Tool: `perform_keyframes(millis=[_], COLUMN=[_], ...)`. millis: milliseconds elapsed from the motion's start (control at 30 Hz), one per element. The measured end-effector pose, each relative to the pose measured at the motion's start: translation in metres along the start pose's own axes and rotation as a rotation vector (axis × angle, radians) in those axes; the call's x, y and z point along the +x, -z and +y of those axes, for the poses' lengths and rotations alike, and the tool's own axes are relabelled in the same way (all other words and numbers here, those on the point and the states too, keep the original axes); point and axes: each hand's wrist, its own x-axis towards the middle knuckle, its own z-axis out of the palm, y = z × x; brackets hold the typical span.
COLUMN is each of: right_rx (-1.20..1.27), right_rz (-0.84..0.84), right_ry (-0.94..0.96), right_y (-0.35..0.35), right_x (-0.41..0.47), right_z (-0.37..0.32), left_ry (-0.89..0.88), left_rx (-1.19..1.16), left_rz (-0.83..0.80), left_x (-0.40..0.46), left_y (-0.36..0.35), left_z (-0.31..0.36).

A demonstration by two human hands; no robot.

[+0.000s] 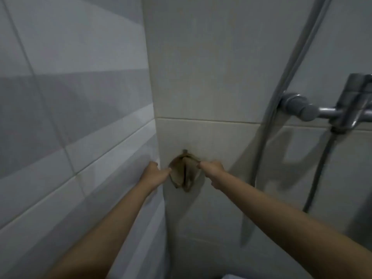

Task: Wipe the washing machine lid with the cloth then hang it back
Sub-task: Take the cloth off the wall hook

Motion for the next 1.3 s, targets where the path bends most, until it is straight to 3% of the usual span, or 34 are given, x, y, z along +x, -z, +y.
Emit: perform_keyframes(millis=[233, 467, 600, 800, 1000, 1133, 1233, 1300], right_rx=[0.023, 0.007, -0.029, -0.033, 0.019, -0.148, -0.188, -0.167], right_rz=[0.034, 0.093, 0.07, 0.107, 0.113, 0.099, 0.038, -0.017], right_ry=[-0.114, 0.005, 0.168, 0.333, 0.319, 0.321, 0.273, 0.232], right_y=[-0.036, -0.042, -0.037, -0.008, 0.046, 0.09, 0.119, 0.131], right_x=[0.023, 0.029, 0.023, 0.01, -0.008, -0.026, -0.042, -0.054], right_z=[0.021, 0.016, 0.0, -0.022, -0.029, -0.015, 0.005, 0.015], left_ry=[0.243, 0.357, 0.289, 0.025, 0.057, 0.238, 0.427, 0.48], left_rx=[-0.218, -0.577, -0.606, -0.706, -0.434, -0.405, -0.619, -0.781], left_rz=[-0.2, -0.285, -0.165, -0.084, -0.043, -0.227, -0.493, -0.572], left_x=[0.038, 0.056, 0.072, 0.045, 0.007, -0.042, -0.071, -0.088], left_y=[-0.032, -0.053, -0.057, -0.036, -0.044, -0.085, -0.125, -0.145], left_z=[-0.041, -0.047, -0.052, -0.007, 0.031, 0.053, 0.061, 0.064])
